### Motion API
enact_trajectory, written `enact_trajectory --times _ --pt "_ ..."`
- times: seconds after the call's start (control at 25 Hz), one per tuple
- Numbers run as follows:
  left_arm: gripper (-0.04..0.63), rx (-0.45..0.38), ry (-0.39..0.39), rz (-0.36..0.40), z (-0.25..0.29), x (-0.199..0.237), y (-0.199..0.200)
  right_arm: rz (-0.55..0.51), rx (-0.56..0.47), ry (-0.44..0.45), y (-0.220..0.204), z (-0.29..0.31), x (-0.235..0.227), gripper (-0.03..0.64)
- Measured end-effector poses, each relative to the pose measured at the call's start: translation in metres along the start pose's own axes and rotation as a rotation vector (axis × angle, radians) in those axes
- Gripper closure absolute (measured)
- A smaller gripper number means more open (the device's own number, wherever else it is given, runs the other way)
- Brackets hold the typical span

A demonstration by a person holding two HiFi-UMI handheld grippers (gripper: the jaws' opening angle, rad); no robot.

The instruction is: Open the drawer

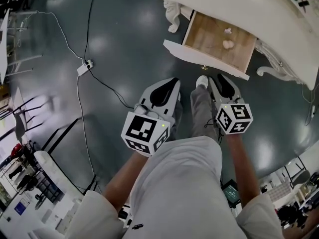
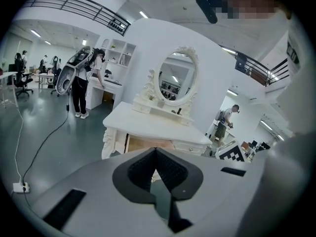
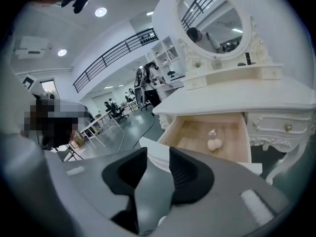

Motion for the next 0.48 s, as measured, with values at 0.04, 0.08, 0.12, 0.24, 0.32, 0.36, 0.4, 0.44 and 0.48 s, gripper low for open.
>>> enact_trajectory --times 0.04,0.08,0.12,0.24,0.32,0.36,0.4,0.44,0.48 --pt "0.586 -0.005 0.002 -0.001 -0.003 -0.001 0.002 -0.014 -0.006 0.010 0.006 -0.003 0.003 0.468" --pt "0.586 -0.010 0.005 -0.002 -0.006 -0.001 0.003 -0.027 -0.012 0.021 0.013 -0.006 0.006 0.468" --pt "0.586 -0.017 0.009 -0.003 -0.009 -0.002 0.005 -0.041 -0.018 0.033 0.019 -0.009 0.009 0.468" --pt "0.586 -0.031 0.015 -0.005 -0.019 -0.004 0.010 -0.072 -0.028 0.069 0.036 -0.019 0.020 0.469" --pt "0.586 -0.041 0.018 -0.007 -0.026 -0.006 0.016 -0.098 -0.042 0.087 0.051 -0.028 0.028 0.469" --pt "0.586 -0.047 0.018 -0.007 -0.029 -0.007 0.019 -0.117 -0.052 0.093 0.060 -0.032 0.031 0.468" --pt "0.586 -0.053 0.018 -0.006 -0.031 -0.007 0.023 -0.137 -0.063 0.098 0.069 -0.035 0.035 0.468" --pt "0.586 -0.059 0.016 -0.004 -0.034 -0.008 0.027 -0.155 -0.075 0.101 0.078 -0.039 0.038 0.468" --pt "0.586 -0.064 0.012 -0.003 -0.035 -0.009 0.030 -0.170 -0.089 0.103 0.087 -0.042 0.041 0.468"
Point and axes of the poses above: the fingertips, and each gripper's own axes: z forward along the fingers, x to its left, y out of its top, the point moved 2 cm from there along -z, backward along the fingers, and after that the axes turned 13 degrees about -x, right-handed, at the moved point
